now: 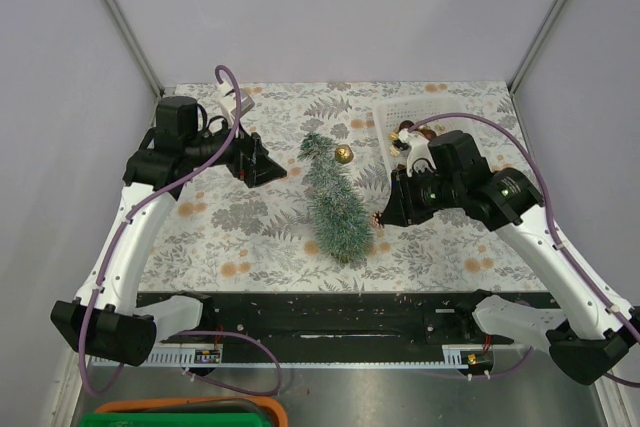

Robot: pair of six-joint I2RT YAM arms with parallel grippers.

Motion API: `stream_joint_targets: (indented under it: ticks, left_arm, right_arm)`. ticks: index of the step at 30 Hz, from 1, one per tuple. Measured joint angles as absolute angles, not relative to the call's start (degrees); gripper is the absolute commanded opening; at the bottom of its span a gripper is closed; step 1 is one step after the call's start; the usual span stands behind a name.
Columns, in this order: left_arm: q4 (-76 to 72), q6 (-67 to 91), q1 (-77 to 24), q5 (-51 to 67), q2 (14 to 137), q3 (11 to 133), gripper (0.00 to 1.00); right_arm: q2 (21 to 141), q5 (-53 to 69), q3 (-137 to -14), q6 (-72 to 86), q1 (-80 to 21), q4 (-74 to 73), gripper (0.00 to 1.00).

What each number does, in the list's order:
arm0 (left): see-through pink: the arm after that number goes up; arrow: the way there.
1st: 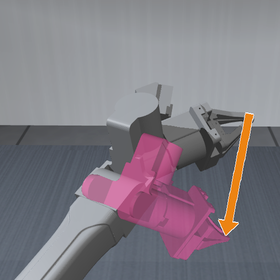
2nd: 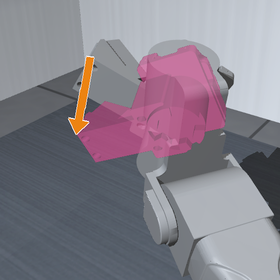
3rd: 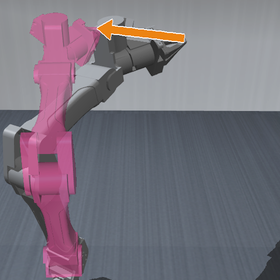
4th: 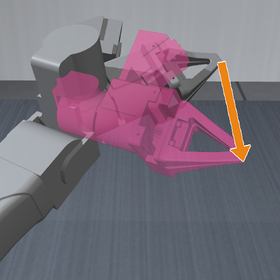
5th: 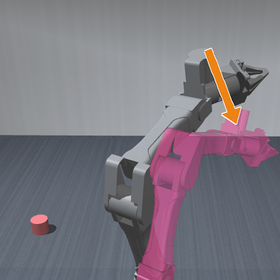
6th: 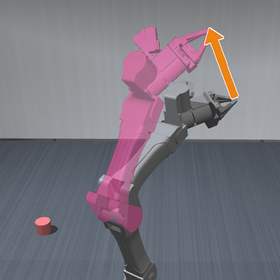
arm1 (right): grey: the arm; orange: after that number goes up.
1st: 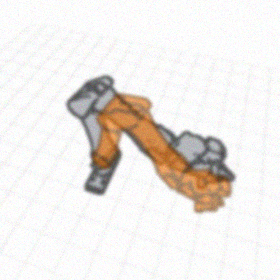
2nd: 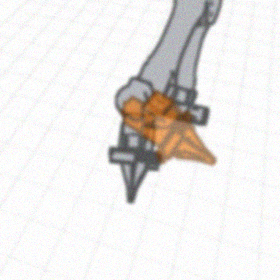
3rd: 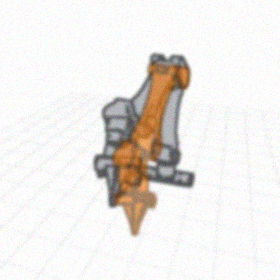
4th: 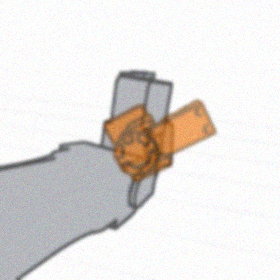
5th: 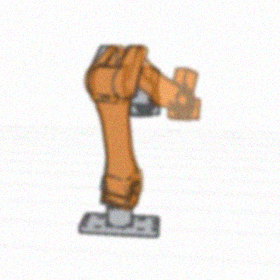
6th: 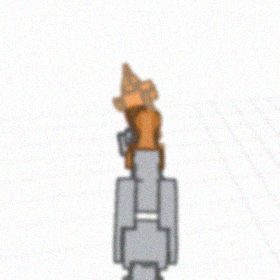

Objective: Decorate the small christmas tree

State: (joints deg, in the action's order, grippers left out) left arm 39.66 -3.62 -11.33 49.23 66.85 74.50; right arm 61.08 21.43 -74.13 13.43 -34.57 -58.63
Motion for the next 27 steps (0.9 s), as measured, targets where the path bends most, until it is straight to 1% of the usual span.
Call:
stream_joint_targets:
  ticks: [14, 27]
  left_arm:
    - [40.6, -4.5, -11.3, 49.3, 66.8, 74.5, 0.94]
    - [40.6, -4.5, -11.5, 50.0, 66.8, 74.5, 0.93]
  right_arm:
    - [65.3, 19.4, -78.3, 11.5, -34.6, -58.5, 0.31]
    - [65.5, 18.8, -77.8, 11.3, -34.6, -58.3, 0.31]
